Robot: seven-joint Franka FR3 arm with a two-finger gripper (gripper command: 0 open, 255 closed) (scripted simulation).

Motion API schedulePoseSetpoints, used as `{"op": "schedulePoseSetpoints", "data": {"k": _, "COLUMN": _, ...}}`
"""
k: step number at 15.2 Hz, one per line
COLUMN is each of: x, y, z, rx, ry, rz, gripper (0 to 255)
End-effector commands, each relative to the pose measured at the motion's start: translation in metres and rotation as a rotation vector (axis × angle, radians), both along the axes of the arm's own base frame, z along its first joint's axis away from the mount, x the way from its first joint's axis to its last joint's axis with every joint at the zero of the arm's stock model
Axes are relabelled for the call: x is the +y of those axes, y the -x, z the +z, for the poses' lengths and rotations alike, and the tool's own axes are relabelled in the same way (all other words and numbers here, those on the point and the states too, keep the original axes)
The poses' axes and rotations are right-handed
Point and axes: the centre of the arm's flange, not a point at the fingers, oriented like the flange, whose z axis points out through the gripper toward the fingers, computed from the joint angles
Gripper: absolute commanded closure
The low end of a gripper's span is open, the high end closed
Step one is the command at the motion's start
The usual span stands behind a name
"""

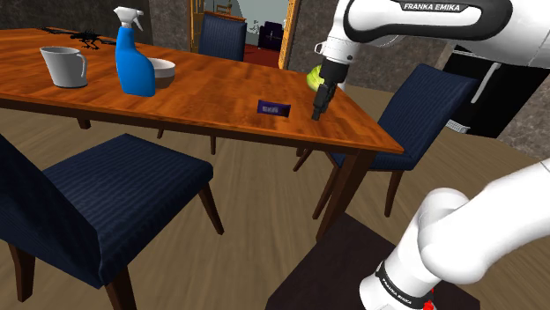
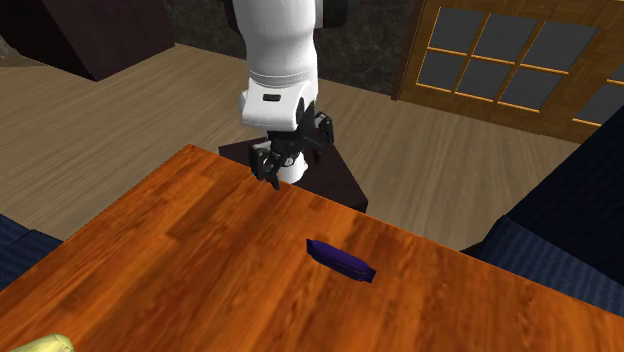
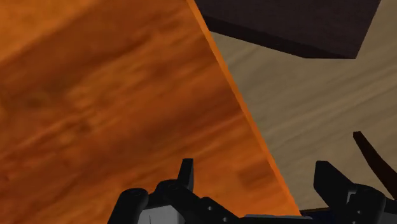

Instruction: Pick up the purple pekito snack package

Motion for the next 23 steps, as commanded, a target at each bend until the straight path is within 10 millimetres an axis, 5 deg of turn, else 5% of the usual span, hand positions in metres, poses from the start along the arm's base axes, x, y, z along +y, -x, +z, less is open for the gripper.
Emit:
{"op": "schedulePoseSetpoints", "data": {"k": 1, "x": -0.002, "y": -0.024, "z": 0.000, "rx": -0.017, "ry": 0.000, "rz": 0.080, "gripper": 0}}
{"op": "schedulePoseSetpoints", "data": {"k": 12, "x": 0.015, "y": -0.156, "z": 0.003, "rx": -0.102, "ry": -0.004, "rz": 0.486, "gripper": 0}}
{"op": "schedulePoseSetpoints", "data": {"k": 22, "x": 0.015, "y": -0.156, "z": -0.037, "rx": -0.102, "ry": -0.004, "rz": 0.486, "gripper": 0}}
{"op": "schedulePoseSetpoints", "data": {"k": 23, "x": 0.015, "y": -0.156, "z": -0.037, "rx": -0.102, "ry": -0.004, "rz": 0.486, "gripper": 255}}
